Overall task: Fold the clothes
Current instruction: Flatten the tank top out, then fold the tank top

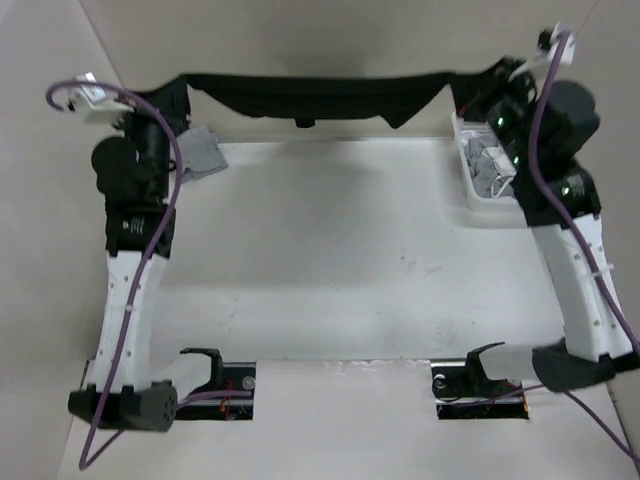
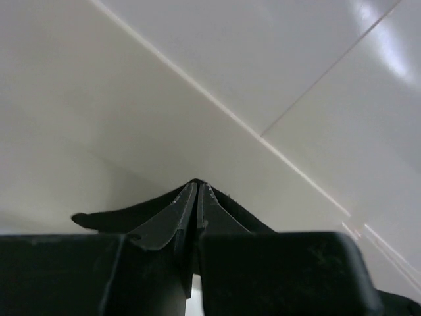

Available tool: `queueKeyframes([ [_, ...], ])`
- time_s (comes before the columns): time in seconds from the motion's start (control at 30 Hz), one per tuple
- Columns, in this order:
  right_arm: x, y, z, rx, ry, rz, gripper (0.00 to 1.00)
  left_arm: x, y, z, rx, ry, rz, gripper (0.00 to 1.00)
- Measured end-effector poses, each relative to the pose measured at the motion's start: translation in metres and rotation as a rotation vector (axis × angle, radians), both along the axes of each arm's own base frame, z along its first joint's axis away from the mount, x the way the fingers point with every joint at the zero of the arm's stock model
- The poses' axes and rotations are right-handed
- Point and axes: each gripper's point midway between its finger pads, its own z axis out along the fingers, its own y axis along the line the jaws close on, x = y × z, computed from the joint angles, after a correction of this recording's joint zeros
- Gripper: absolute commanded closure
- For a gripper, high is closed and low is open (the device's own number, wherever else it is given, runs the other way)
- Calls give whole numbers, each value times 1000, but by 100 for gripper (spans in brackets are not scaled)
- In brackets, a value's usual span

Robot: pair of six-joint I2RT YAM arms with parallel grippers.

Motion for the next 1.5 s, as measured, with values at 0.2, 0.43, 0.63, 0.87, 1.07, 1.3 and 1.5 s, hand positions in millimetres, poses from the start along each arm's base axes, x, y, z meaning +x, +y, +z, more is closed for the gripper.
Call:
queueKeyframes([
  [0.2, -47, 33, -190, -62, 276, 87, 98, -33, -6, -154, -18, 227, -4, 99],
  [0.43, -154, 57, -361, -124, 544, 238, 99, -107, -4, -337, 8, 610, -8, 99],
  [0.63, -218, 57, -388, -61, 627, 342, 99, -158, -9, -358, -29, 628, -55, 99],
  [0.87, -244, 66, -417, -83, 767, 366, 99, -171, -9, -389, -37, 757, -41, 99],
  [1.07, -183, 49, -434, -109, 812, 161, 100, -122, -9, -399, -29, 822, 21, 100],
  [1.3, -21, 29, -386, 14, 733, 0, 100, 1, -17, -387, -35, 813, 94, 100],
  [1.5, 130, 36, -338, 66, 607, 3, 92, 147, -23, -346, -43, 676, 124, 81],
])
